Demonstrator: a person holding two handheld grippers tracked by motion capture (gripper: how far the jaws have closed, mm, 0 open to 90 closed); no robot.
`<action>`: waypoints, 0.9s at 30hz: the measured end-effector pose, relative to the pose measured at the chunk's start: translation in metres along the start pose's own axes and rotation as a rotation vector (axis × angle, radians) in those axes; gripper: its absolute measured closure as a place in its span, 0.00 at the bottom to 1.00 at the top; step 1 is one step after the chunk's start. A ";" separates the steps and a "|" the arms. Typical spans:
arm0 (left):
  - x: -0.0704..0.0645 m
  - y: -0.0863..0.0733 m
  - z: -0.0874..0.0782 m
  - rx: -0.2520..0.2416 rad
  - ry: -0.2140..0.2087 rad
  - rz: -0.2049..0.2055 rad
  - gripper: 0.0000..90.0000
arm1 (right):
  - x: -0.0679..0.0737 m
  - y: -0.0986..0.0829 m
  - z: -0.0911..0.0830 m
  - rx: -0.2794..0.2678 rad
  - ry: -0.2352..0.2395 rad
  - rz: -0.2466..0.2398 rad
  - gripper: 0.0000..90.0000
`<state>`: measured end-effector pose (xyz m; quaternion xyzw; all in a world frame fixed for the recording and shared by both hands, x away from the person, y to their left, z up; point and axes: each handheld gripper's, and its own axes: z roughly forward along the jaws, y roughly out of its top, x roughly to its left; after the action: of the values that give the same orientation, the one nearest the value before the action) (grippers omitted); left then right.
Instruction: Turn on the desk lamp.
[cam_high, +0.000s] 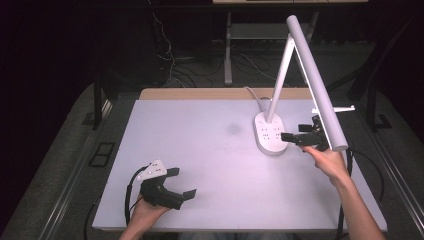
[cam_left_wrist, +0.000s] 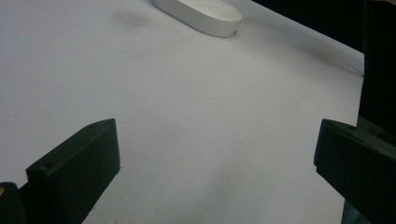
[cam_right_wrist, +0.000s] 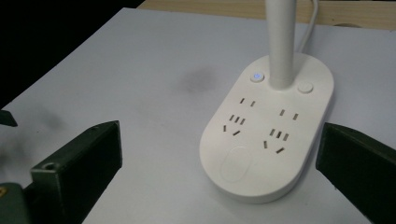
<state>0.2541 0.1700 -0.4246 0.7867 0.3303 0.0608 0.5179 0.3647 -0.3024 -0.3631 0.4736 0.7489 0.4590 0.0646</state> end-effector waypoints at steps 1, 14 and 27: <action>0.000 0.000 0.000 -0.001 0.000 -0.001 0.00 | 0.003 -0.002 -0.001 0.000 0.004 -0.006 0.00; 0.000 0.000 0.000 -0.003 -0.006 -0.002 0.00 | 0.039 -0.035 -0.007 -0.006 0.057 -0.055 0.00; 0.000 0.000 -0.001 0.001 -0.008 -0.001 0.00 | 0.058 -0.080 -0.020 -0.053 0.077 -0.064 0.00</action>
<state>0.2540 0.1703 -0.4240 0.7870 0.3287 0.0571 0.5189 0.2704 -0.2806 -0.3914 0.4297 0.7532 0.4941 0.0629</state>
